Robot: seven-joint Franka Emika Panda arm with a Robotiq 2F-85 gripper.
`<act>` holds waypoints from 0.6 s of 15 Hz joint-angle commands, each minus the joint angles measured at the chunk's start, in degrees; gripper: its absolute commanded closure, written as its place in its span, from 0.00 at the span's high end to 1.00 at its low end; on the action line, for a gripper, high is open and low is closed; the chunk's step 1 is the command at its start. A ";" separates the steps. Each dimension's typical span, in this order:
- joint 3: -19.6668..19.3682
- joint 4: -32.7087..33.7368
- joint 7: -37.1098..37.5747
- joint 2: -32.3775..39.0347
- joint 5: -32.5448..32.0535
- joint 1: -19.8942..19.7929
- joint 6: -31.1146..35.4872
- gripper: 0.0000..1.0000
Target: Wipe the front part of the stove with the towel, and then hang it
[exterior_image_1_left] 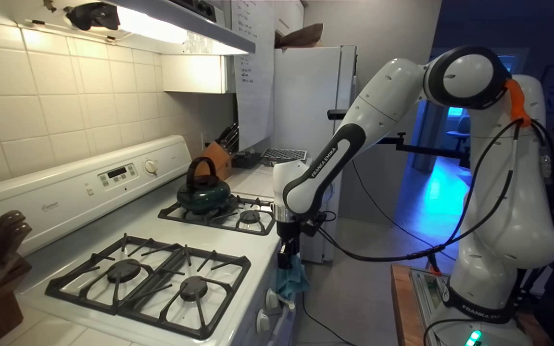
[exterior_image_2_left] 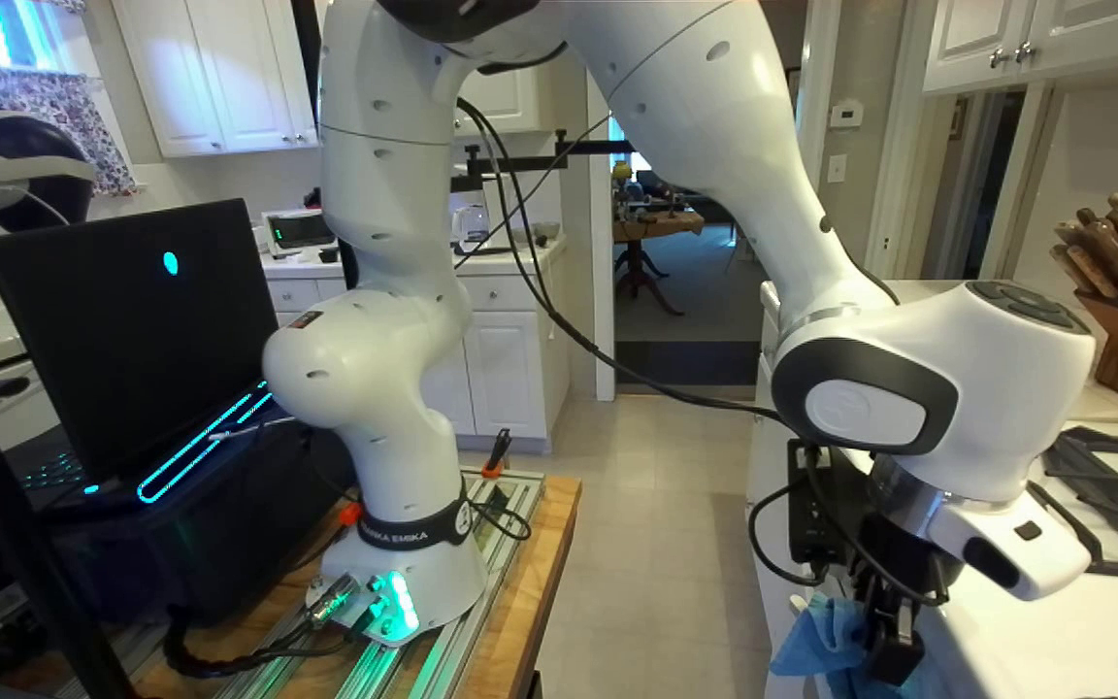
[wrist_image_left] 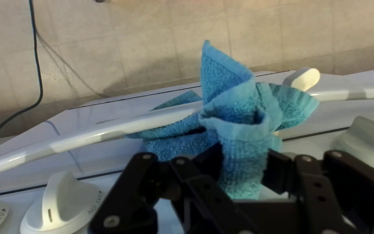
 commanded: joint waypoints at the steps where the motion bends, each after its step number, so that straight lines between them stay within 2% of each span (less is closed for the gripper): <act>1: -0.42 0.40 0.12 -0.71 -0.68 0.04 -0.77 0.03; 9: 0.55 -0.56 -4.70 -2.44 -0.74 0.07 -4.98 0.03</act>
